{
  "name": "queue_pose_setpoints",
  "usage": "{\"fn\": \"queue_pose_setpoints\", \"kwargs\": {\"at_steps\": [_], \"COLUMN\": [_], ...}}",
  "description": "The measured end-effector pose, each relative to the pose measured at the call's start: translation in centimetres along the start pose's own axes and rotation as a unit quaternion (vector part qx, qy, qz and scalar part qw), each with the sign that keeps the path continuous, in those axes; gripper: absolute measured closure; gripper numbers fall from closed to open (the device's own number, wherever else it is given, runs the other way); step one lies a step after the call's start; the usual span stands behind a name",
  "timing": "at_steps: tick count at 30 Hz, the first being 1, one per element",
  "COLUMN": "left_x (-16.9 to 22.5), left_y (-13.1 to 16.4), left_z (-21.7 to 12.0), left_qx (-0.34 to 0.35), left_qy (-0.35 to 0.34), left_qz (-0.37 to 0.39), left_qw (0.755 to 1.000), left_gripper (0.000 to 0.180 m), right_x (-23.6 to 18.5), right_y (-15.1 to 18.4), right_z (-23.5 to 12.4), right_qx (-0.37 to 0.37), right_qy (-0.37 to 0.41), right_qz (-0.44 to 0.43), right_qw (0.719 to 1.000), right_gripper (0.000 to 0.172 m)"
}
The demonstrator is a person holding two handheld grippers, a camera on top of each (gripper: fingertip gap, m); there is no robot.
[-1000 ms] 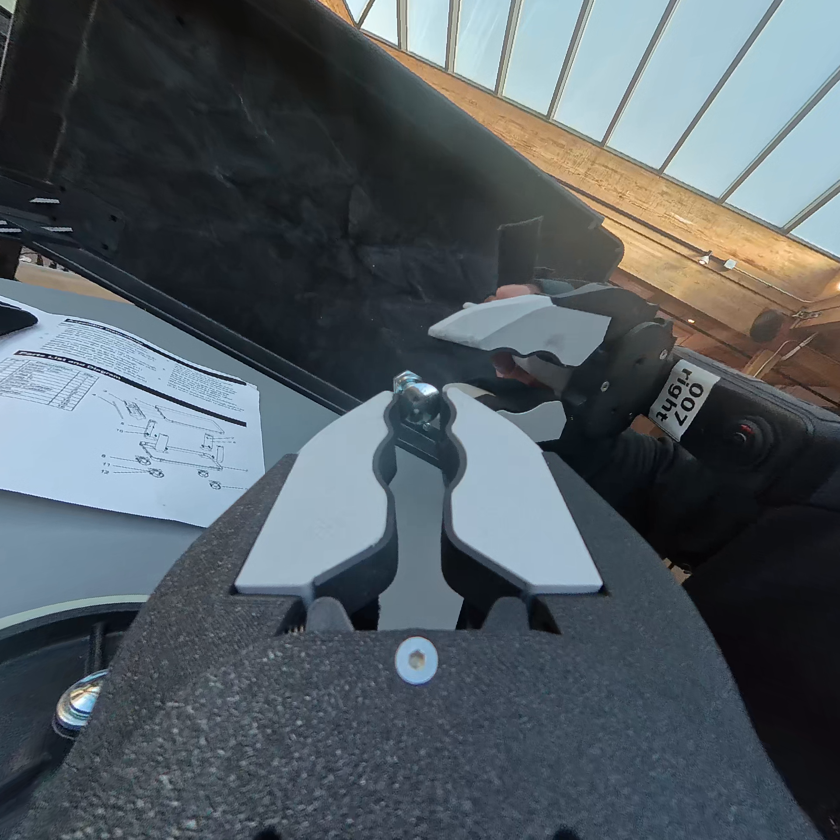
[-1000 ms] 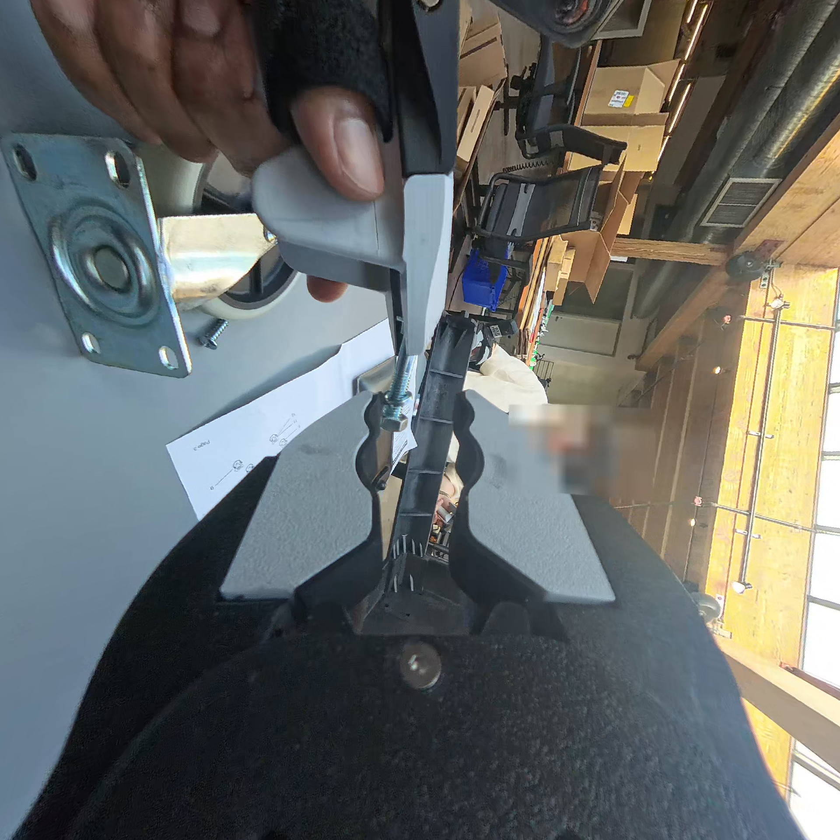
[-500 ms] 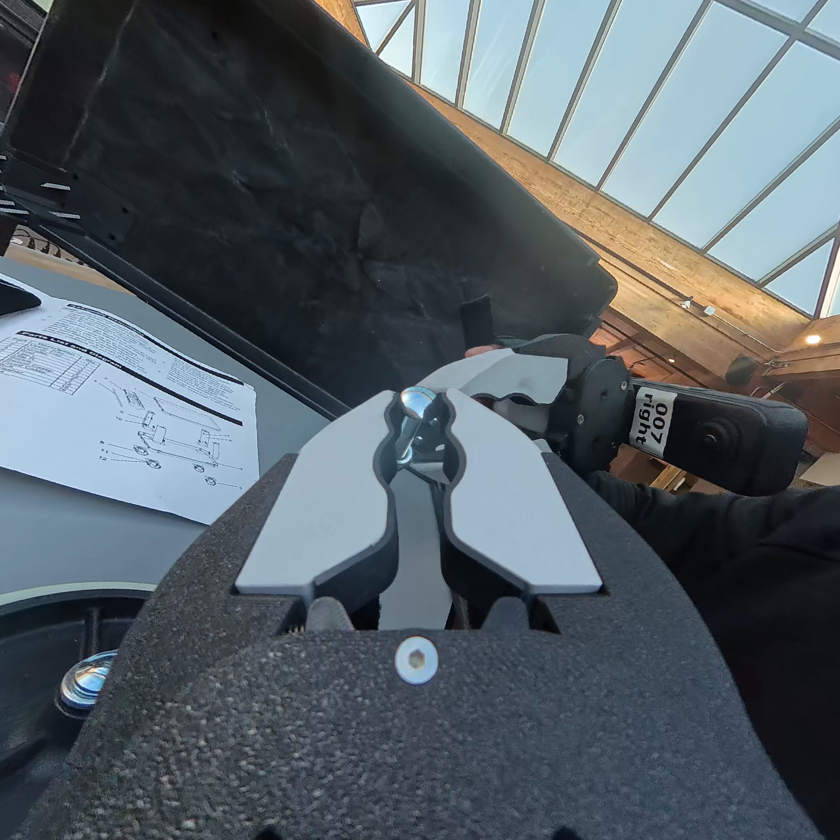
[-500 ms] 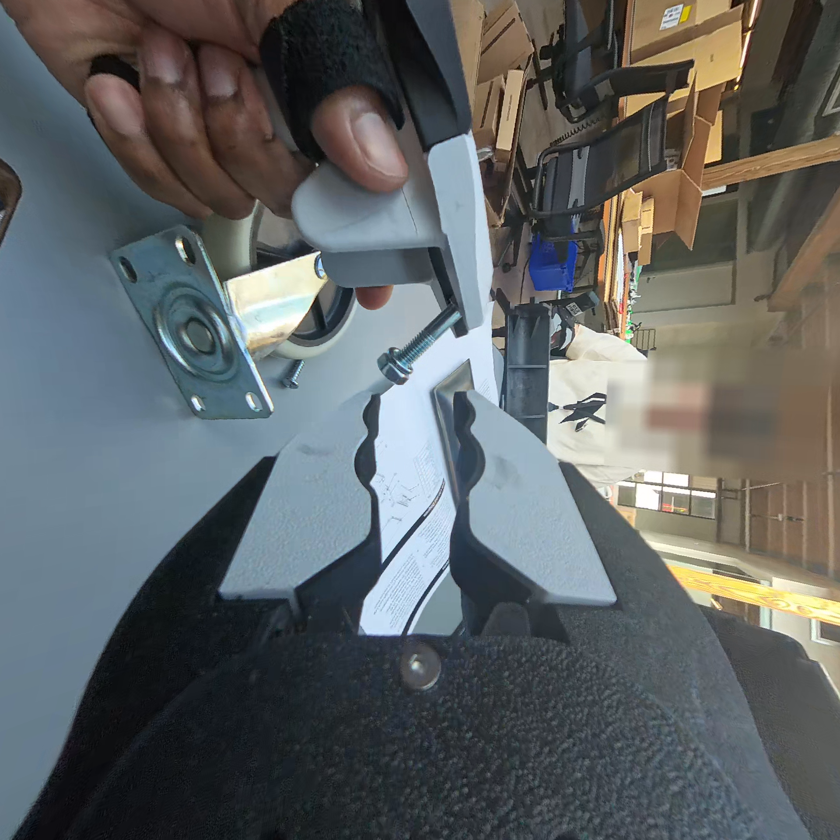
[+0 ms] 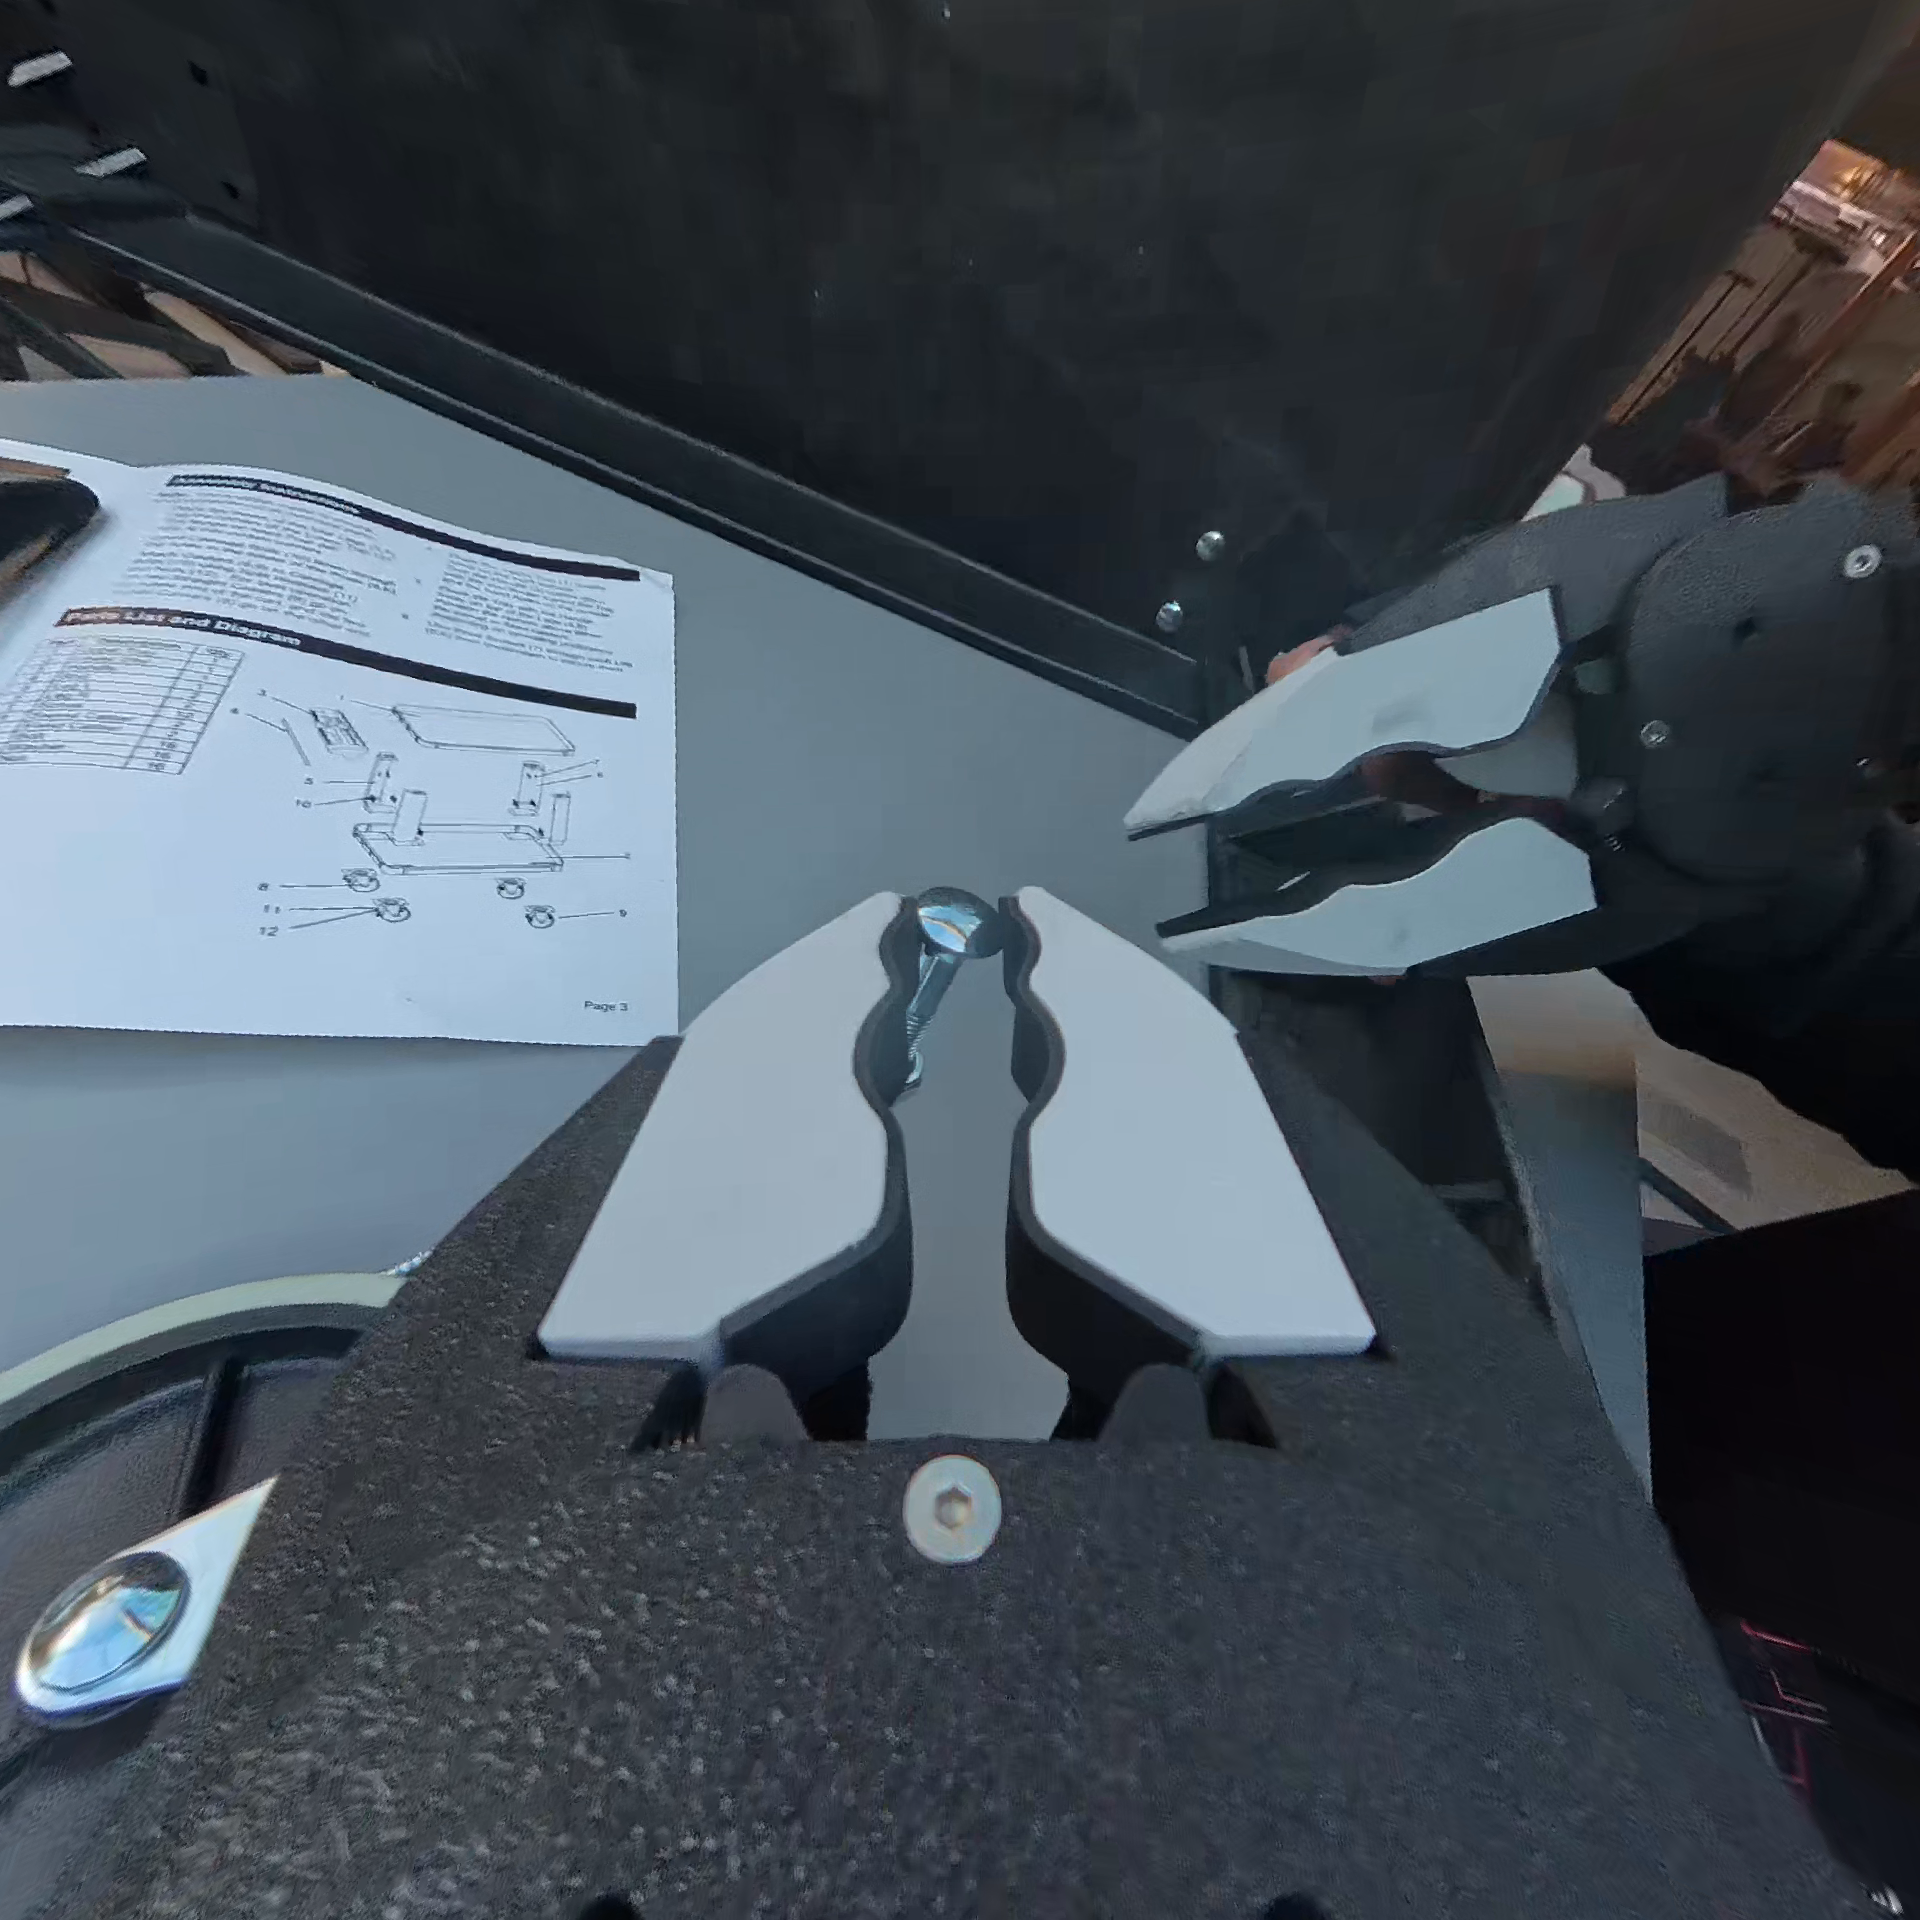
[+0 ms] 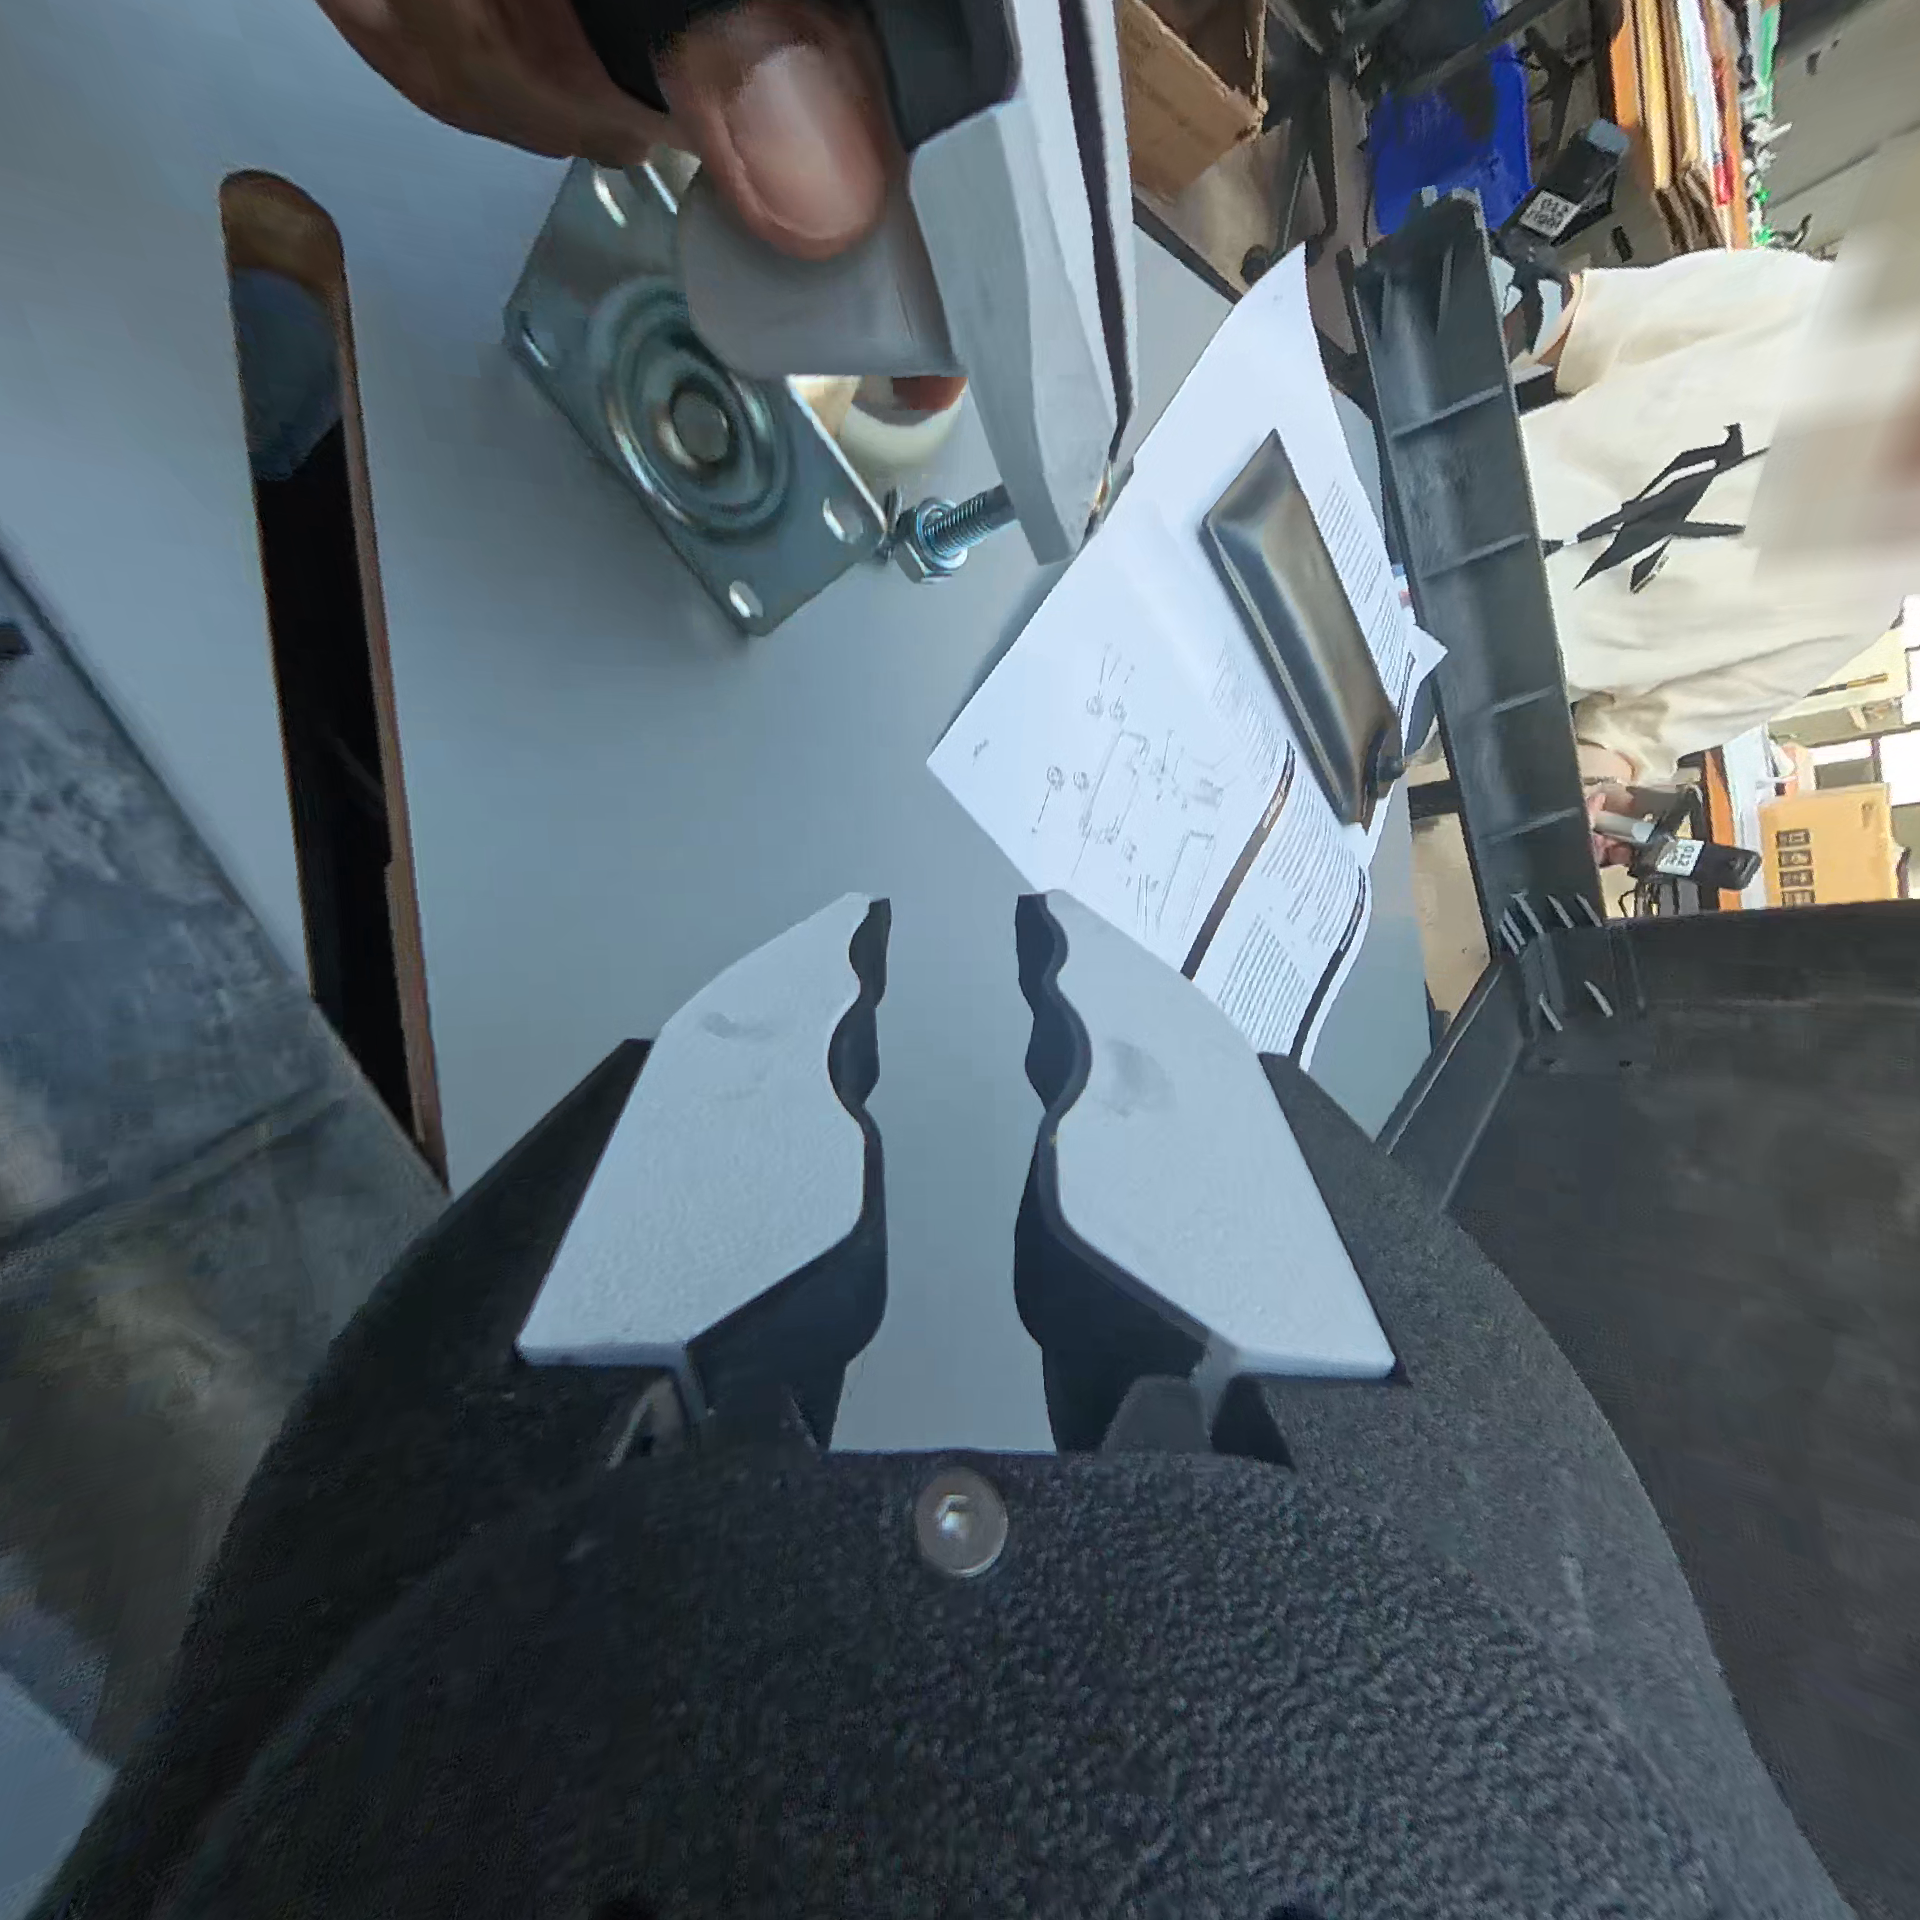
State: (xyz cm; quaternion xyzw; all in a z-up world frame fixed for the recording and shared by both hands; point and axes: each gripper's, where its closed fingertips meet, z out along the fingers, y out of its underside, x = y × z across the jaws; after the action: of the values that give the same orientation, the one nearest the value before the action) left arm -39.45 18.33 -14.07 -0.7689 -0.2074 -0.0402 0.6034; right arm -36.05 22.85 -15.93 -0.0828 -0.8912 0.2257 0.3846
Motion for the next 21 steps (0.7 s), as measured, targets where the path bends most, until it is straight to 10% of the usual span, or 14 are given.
{"fn": "queue_pose_setpoints", "kwargs": {"at_steps": [16, 21], "left_x": [-0.4, 2.5], "left_y": [-2.7, -7.2], "left_z": [2.8, -0.3], "left_qx": [0.028, 0.173], "left_qy": [0.051, 0.184], "left_qz": [-0.162, -0.145], "left_qw": [0.985, 0.957], "left_gripper": [0.166, 0.166], "right_x": [-1.3, -1.4], "right_y": [6.3, 6.1], "right_z": [-5.0, -4.8], "right_qx": [0.068, 0.092], "right_qy": [0.026, 0.023], "right_qz": [0.094, 0.101], "right_qw": [0.993, 0.990], "right_gripper": [0.151, 0.151]}}
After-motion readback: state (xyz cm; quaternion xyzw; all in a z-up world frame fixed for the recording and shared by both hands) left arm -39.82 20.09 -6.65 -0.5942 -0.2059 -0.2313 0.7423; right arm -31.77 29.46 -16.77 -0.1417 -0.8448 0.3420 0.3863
